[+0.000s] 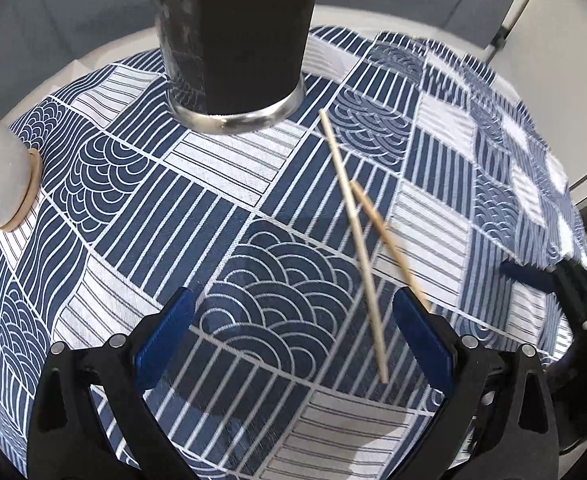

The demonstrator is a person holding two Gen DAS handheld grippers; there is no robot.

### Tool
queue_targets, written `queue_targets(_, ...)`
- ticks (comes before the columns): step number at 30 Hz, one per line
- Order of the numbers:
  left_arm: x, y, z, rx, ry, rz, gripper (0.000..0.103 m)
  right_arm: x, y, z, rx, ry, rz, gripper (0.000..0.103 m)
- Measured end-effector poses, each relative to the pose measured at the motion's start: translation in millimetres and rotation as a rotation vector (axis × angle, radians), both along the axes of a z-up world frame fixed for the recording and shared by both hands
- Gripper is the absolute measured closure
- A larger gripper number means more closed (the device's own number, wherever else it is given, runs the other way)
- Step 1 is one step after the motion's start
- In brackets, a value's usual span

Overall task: Organize utensils
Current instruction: 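Withdraw both open tools from the cup and lower toward the last two sticks, then close the left and right grippers each on one wooden stick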

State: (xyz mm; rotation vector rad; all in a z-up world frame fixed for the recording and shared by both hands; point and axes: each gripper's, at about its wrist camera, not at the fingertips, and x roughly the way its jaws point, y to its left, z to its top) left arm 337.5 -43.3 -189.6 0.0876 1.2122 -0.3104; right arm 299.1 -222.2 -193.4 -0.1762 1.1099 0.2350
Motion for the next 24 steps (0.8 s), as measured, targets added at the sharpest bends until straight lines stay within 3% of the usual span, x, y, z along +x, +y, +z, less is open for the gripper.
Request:
queue_targets(6,14.3,-10.7,-2.0,-0.003,0.031,-0.022,0.006,13.8,-15.8,0.1,-0.015,0.003,-0.023,0.017)
queue_targets(7,15.6,-12.4,-2.8,0.011,0.032,-0.024,0.006,15.7,-17.7,0.9,-0.001,0.012,-0.017,0.021)
queue_targets(9,17.6,-17.4,-4.7,0.05,0.039,-0.026,0.006,18.6,-19.5,2.9,0.016,0.025,-0.009,0.034)
queue_targets(14,20.9,-28.1,-9.7,0.15,0.06,-0.037,0.005,28.6,-17.1,6.6,0.018,0.052,0.012,0.057)
queue_targets(16,22.9,-26.8,-9.6,0.148,0.061,-0.024,0.007,33.7,-18.0,7.9,0.017,0.059,0.005,0.081)
queue_targets(18,22.8,-23.3,-6.7,0.151,0.061,-0.022,0.015,37.0,-19.3,8.4,0.008,0.063,-0.004,0.095)
queue_targets(21,25.5,-5.5,2.1,0.145,0.067,0.046,0.049,39.4,-21.6,9.0,0.01,0.072,-0.014,0.096)
queue_targets(23,27.7,11.7,6.3,0.132,0.082,0.103,0.084,38.6,-23.1,9.4,0.01,0.077,-0.018,0.097)
queue_targets(24,28.1,19.2,7.1,0.121,0.097,0.122,0.091,38.1,-24.8,9.4,0.014,0.082,-0.022,0.098)
